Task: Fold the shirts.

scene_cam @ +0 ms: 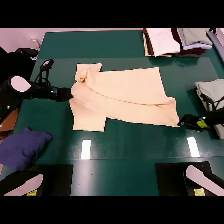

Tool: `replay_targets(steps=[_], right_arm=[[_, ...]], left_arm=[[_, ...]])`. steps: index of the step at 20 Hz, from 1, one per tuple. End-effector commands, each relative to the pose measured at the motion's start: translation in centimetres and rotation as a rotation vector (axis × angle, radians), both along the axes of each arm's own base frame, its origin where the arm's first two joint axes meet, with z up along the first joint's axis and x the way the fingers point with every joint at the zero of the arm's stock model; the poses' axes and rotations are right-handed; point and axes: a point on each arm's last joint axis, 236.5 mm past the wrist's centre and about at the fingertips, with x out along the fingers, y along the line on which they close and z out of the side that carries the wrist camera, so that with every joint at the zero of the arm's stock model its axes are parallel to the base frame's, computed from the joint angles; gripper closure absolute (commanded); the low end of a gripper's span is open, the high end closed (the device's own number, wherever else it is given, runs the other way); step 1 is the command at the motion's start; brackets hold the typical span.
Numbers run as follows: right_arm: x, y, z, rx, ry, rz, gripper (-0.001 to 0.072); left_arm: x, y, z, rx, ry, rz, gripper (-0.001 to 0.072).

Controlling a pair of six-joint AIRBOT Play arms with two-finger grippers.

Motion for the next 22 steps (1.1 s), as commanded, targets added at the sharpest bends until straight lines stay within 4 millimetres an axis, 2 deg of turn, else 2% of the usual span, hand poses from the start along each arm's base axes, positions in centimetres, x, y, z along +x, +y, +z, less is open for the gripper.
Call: replay_targets(steps=[1, 2, 3, 6, 7, 9, 10, 12, 13, 15, 17, 18, 19, 20, 22], right_arm=[[1.9, 2.1, -1.6, 0.047, 0.001, 0.050, 0.0118], [2.2, 2.8, -1.9, 0.049, 0.010, 0.081, 0.0121], [2.5, 3.4, -2.0, 0.052, 0.017, 0.108, 0.0216], [3.2, 5.0, -1.2, 0.044, -0.007, 0.195, 0.0676], [3.5, 5.2, -0.4, 0.032, -0.039, 0.211, 0.0690], [4.8, 5.2, 3.4, -0.004, -0.148, 0.231, 0.0690], [5.7, 5.1, 6.0, -0.029, -0.219, 0.239, 0.0691], [8.0, 4.5, 13.7, -0.105, -0.421, 0.222, 0.0691], [9.0, 4.2, 18.5, -0.149, -0.548, 0.197, 0.0690], [9.6, 3.9, 28.7, -0.229, -0.809, 0.141, 0.0691], [8.2, 4.1, 38.3, -0.299, -1.050, 0.102, 0.0691], [7.0, 4.4, 42.0, -0.327, -1.140, 0.096, 0.0692], [5.6, 4.6, 45.2, -0.348, -1.214, 0.087, 0.0692], [4.4, 5.0, 47.6, -0.363, -1.268, 0.085, 0.0692], [2.4, 5.5, 51.3, -0.380, -1.349, 0.074, 0.0693]], left_arm=[[-0.3, -0.1, 0.0, 0.002, 0.008, -0.008, 0.0683], [-0.4, -0.1, 0.0, 0.002, 0.011, -0.010, 0.0682], [-0.5, -0.1, -0.1, 0.002, 0.015, -0.012, 0.0682], [-1.1, -0.2, -0.1, 0.003, 0.038, -0.029, 0.0683], [-1.3, -0.3, 0.5, 0.002, 0.037, -0.039, 0.0683], [-0.8, -0.3, 4.2, -0.002, -0.057, -0.040, 0.0683], [-0.6, -0.2, 7.3, 0.001, -0.135, -0.040, 0.0683], [-0.8, 0.4, 16.1, 0.016, -0.355, -0.035, 0.0683], [-1.4, 0.8, 20.8, 0.024, -0.471, -0.028, 0.0683], [-4.2, 1.9, 30.8, 0.040, -0.714, -0.002, 0.0683], [-8.4, 2.9, 39.7, 0.040, -0.935, 0.028, 0.0684], [-11.0, 3.3, 43.6, 0.022, -1.030, 0.044, 0.0683], [-12.9, 3.5, 46.4, 0.013, -1.104, 0.053, 0.0684], [-15.1, 3.7, 49.1, 0.002, -1.175, 0.058, 0.0684], [-18.7, 4.2, 53.1, -0.032, -1.291, 0.077, 0.0684]])
